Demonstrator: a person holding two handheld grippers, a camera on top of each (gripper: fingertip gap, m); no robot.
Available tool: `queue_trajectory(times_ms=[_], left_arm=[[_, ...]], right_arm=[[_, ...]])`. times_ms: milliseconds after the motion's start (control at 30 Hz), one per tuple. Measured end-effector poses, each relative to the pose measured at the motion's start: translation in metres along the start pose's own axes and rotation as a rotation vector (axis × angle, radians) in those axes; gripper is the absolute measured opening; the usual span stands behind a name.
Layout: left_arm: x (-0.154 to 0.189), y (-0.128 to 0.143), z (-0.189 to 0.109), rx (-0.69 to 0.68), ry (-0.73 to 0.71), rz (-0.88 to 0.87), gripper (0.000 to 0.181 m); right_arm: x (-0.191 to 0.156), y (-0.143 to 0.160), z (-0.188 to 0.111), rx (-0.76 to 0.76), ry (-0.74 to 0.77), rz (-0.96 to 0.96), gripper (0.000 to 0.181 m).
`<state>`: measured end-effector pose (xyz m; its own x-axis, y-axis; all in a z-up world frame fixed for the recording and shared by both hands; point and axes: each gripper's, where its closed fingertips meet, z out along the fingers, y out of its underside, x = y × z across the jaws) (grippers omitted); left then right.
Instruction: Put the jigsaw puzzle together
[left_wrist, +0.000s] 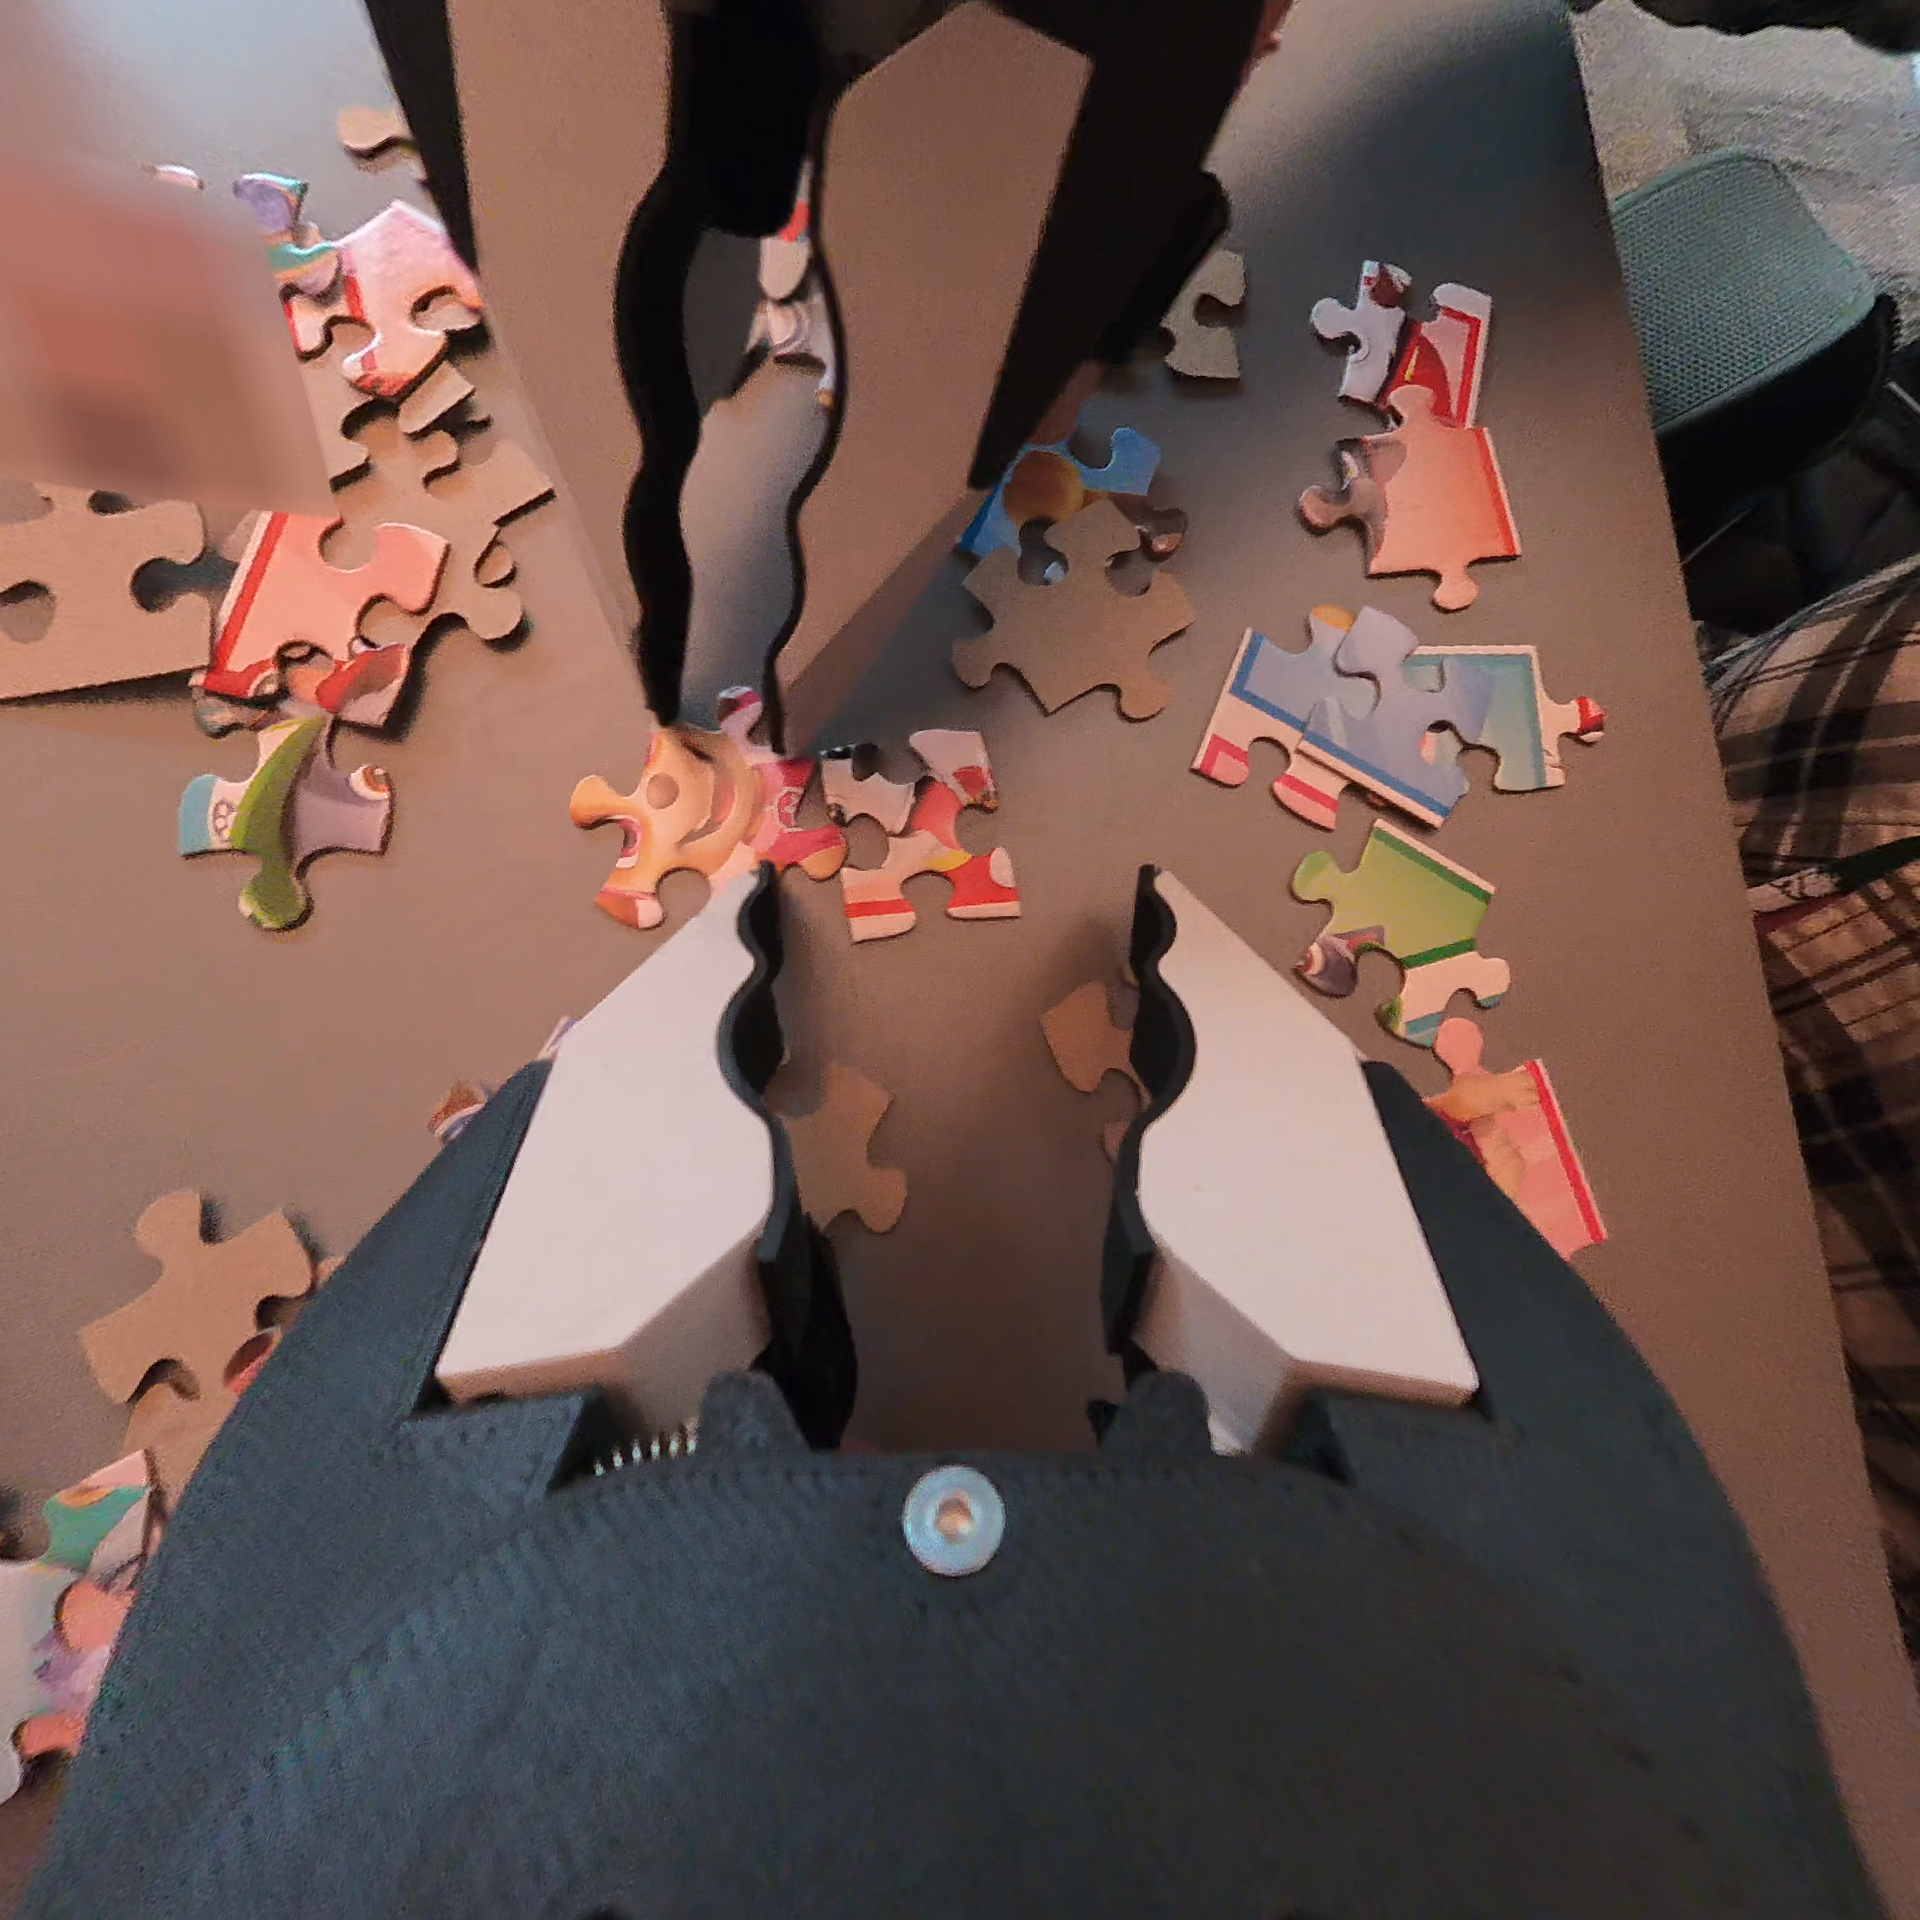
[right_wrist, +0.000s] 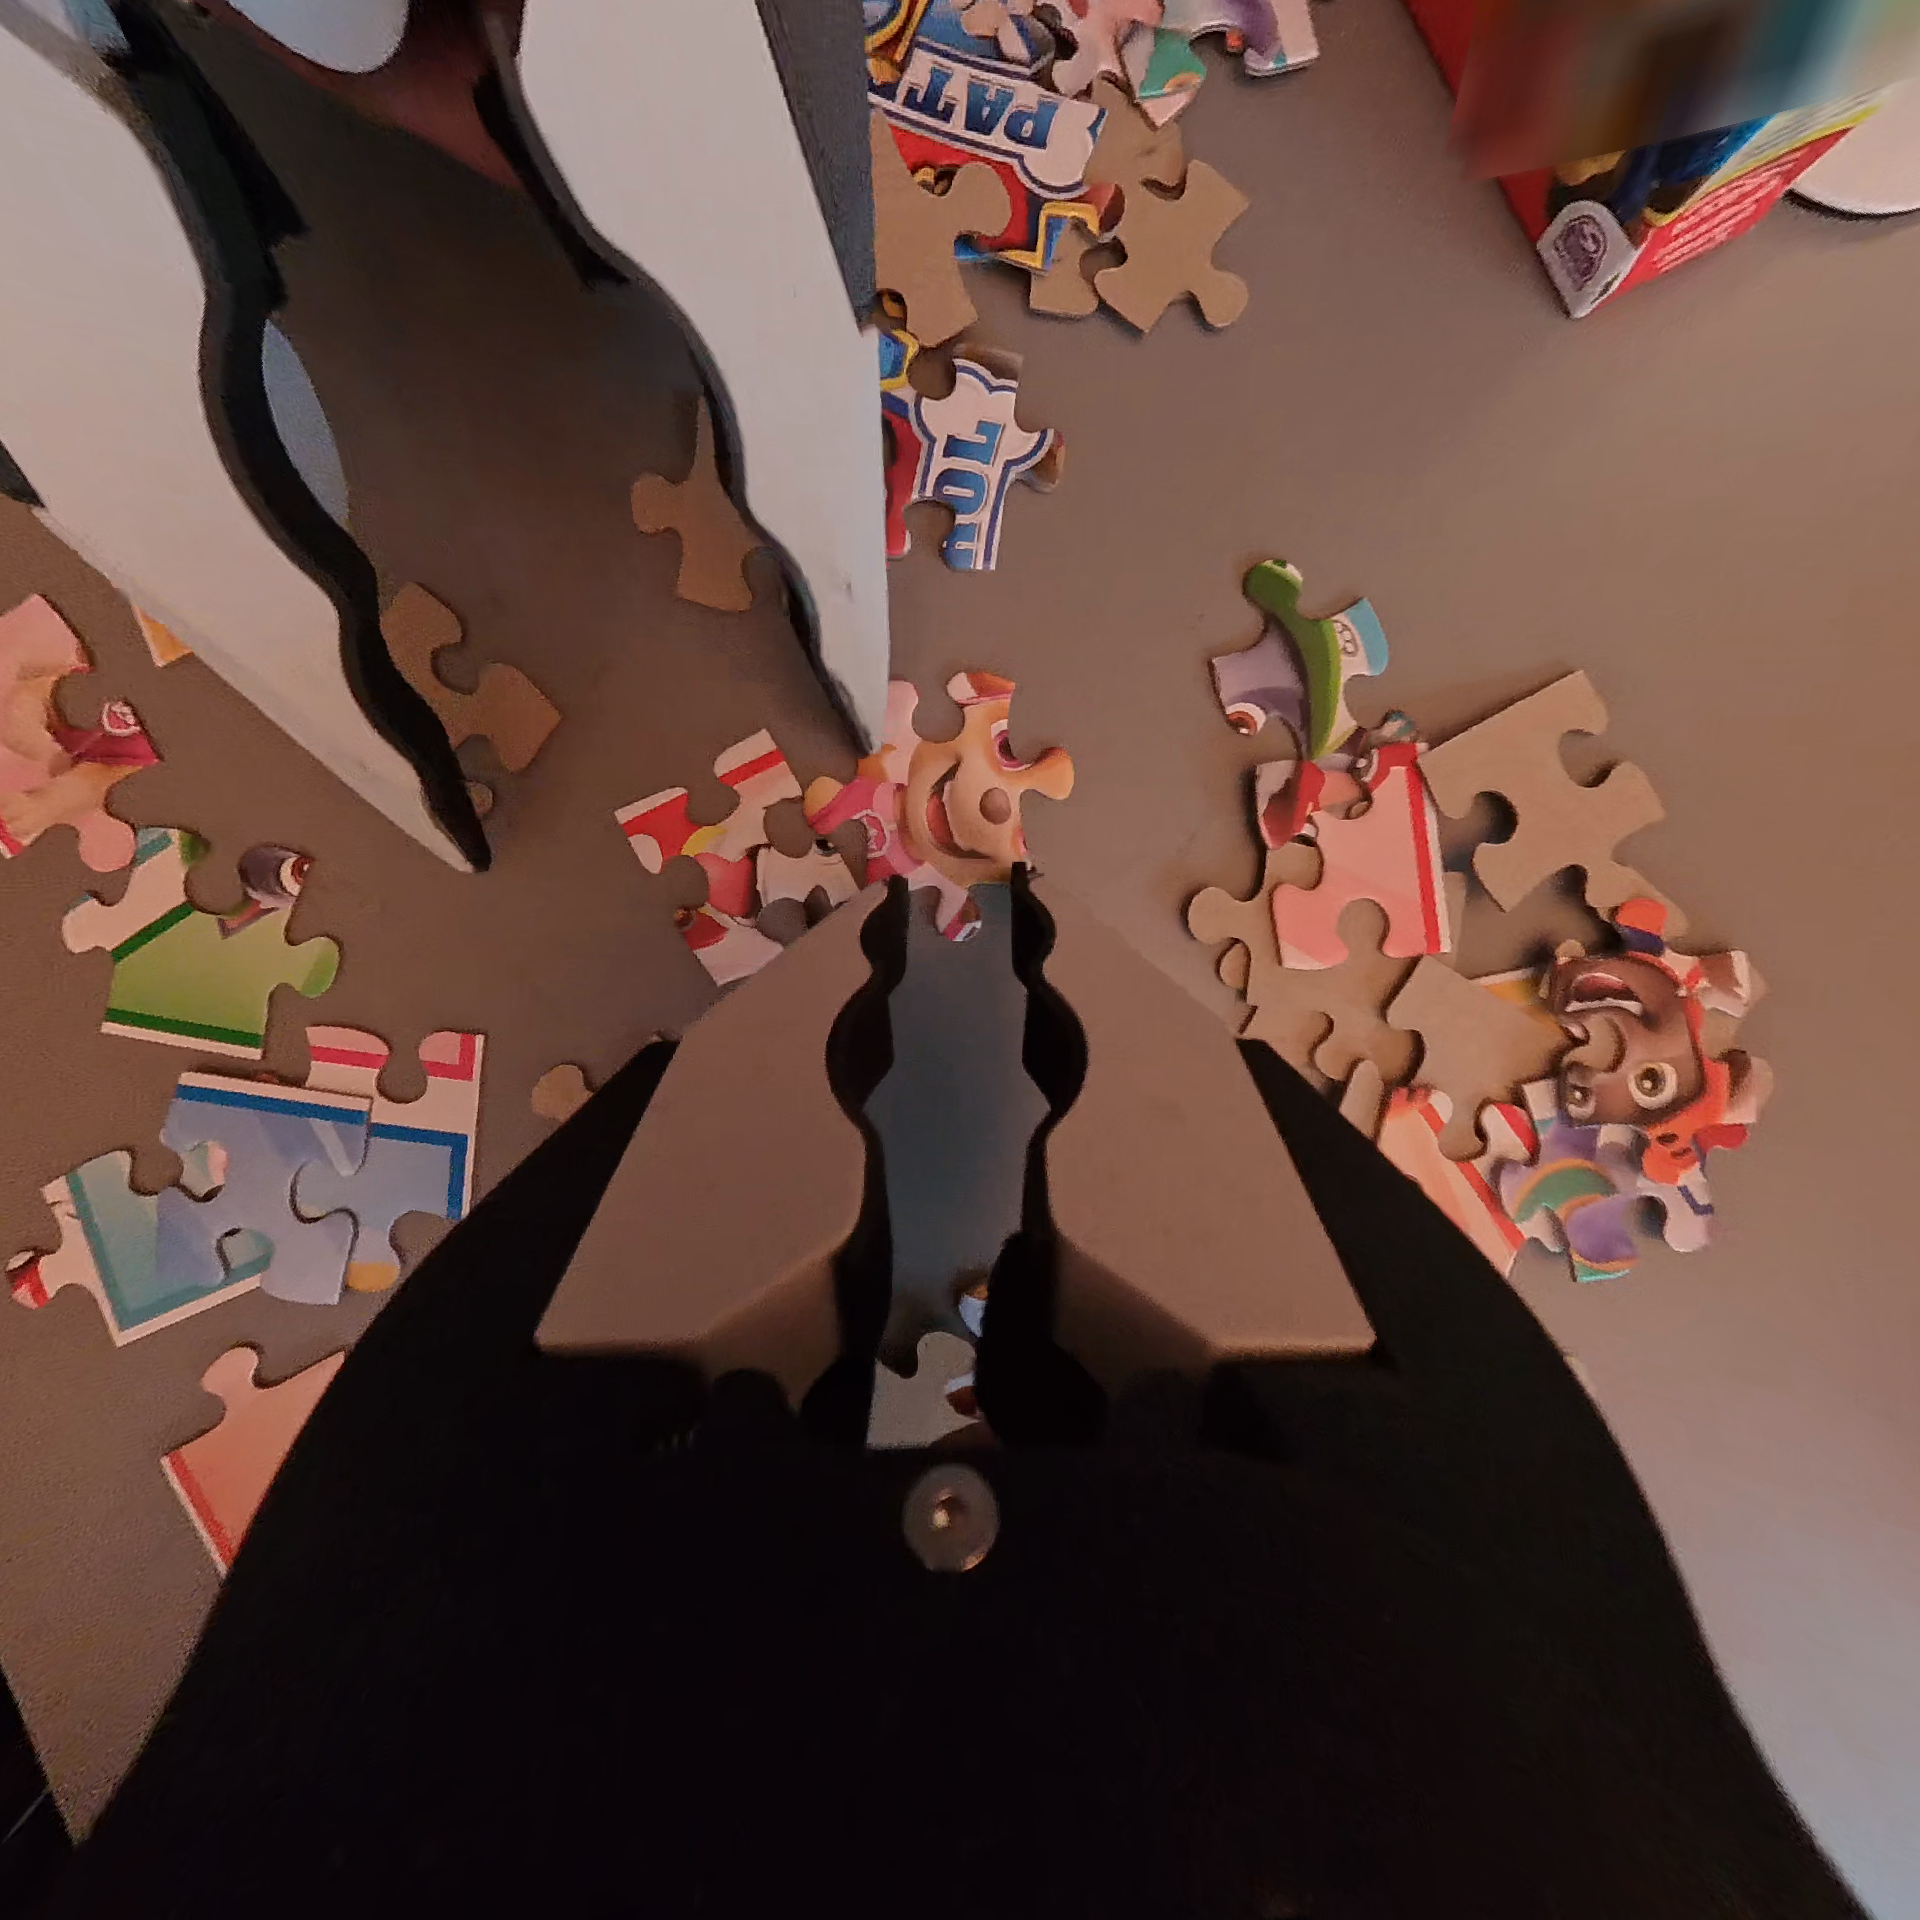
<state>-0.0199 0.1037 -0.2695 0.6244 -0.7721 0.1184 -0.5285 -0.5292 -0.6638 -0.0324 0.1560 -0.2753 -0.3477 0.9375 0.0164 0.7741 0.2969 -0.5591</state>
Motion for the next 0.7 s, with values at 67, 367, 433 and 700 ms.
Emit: queue_trajectory(times_ms=[67, 367, 433, 700], left_arm=[[0.005, 0.000, 0.002, -0.005, 0.018, 0.013, 0.064], [-0.012, 0.007, -0.004, -0.036, -0.081, 0.011, 0.062], [-0.009, 0.005, -0.003, -0.024, -0.065, 0.006, 0.063], [-0.006, 0.003, -0.001, -0.016, -0.057, 0.010, 0.066]], right_arm=[[0.000, 0.000, 0.000, -0.004, -0.003, -0.013, 0.017], [0.002, -0.002, 0.000, -0.016, -0.030, -0.042, 0.027], [0.002, -0.002, 0.002, -0.018, -0.057, -0.022, 0.028], [0.000, -0.005, 0.003, 0.002, -0.107, 0.009, 0.035]])
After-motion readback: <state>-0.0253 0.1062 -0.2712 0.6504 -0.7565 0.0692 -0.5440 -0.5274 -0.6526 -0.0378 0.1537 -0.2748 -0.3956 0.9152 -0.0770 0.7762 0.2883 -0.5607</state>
